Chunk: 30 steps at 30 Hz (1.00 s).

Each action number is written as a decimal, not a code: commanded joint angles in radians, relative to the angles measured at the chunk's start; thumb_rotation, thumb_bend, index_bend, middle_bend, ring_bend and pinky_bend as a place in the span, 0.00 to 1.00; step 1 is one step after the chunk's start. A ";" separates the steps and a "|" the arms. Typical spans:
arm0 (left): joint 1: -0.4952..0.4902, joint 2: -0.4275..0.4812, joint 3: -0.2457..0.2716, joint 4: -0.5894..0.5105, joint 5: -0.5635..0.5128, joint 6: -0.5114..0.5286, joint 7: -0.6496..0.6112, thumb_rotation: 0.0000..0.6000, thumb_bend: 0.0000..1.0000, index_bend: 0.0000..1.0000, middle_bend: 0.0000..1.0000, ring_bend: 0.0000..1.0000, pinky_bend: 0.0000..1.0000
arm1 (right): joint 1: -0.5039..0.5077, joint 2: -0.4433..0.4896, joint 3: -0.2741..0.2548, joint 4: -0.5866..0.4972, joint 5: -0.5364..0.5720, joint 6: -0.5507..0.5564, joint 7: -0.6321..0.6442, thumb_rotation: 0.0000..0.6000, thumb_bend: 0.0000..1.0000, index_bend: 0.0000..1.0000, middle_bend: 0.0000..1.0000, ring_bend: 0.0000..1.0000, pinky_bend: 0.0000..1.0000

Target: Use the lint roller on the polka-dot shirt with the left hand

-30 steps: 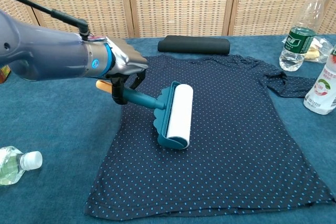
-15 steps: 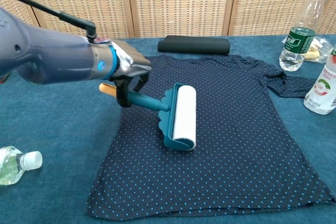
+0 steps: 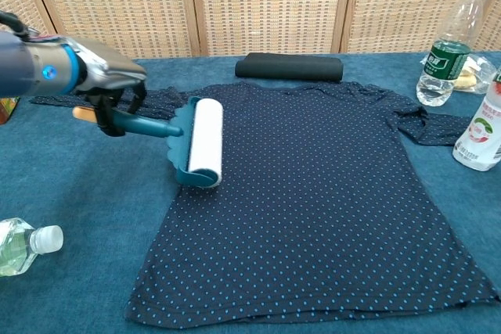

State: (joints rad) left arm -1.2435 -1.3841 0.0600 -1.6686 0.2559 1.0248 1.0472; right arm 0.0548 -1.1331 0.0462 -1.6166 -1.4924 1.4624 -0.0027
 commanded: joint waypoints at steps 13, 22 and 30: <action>0.147 0.066 0.049 0.072 0.292 -0.058 -0.196 1.00 0.45 0.57 0.51 0.46 0.42 | -0.002 -0.006 -0.002 -0.004 -0.006 0.009 -0.025 1.00 0.06 0.00 0.00 0.00 0.00; 0.156 0.105 0.069 0.032 0.251 -0.050 -0.141 1.00 0.24 0.04 0.00 0.00 0.01 | -0.003 -0.007 0.001 -0.002 -0.008 0.014 -0.023 1.00 0.06 0.00 0.00 0.00 0.00; 0.336 0.145 0.031 -0.033 0.465 0.099 -0.429 1.00 0.23 0.00 0.00 0.00 0.00 | -0.004 -0.005 0.002 -0.002 -0.012 0.019 -0.021 1.00 0.06 0.00 0.00 0.00 0.00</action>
State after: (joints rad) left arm -1.0057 -1.2564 0.1087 -1.6687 0.5848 1.0360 0.7636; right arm 0.0513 -1.1383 0.0481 -1.6183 -1.5036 1.4813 -0.0232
